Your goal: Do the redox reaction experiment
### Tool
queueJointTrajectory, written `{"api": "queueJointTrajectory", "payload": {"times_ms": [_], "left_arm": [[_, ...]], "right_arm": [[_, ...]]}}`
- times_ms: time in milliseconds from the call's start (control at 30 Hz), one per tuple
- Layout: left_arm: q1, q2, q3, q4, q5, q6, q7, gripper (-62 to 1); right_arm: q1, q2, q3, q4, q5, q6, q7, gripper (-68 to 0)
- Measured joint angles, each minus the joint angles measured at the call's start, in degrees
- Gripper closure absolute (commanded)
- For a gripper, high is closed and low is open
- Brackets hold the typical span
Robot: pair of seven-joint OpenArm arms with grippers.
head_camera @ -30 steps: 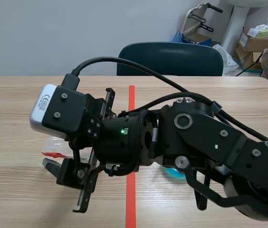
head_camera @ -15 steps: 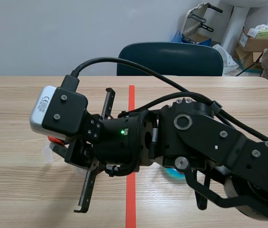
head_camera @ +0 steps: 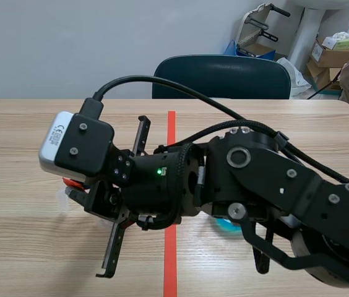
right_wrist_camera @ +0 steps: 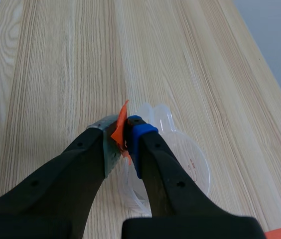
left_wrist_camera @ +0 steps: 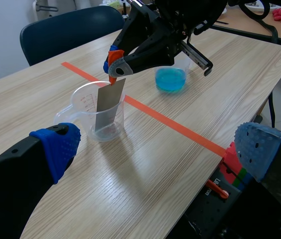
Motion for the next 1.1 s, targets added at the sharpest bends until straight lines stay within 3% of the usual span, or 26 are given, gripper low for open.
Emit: {"api": "queueJointTrajectory", "payload": {"times_ms": [167,700,867,967,1100], "left_arm": [[0.0,0.0,0.0,0.0,0.0,0.0,-0.02,-62.3],[0.0,0.0,0.0,0.0,0.0,0.0,0.0,-62.3],[0.0,0.0,0.0,0.0,0.0,0.0,-0.02,-62.3],[0.0,0.0,0.0,0.0,0.0,0.0,-0.02,-62.3],[0.0,0.0,0.0,0.0,0.0,0.0,-0.02,-62.3]], "right_arm": [[0.0,0.15,0.31,2.8,3.87,0.02,-5.46,-0.6],[0.39,0.15,8.87,17.07,18.03,0.17,-19.45,-0.6],[5.01,0.13,8.96,18.34,26.1,-0.72,-23.1,-0.6],[7.8,0.15,8.96,18.32,28.52,-2.84,-25.03,-0.6],[10.47,0.13,8.96,18.32,32.72,-2.84,-26.43,-0.6]]}}
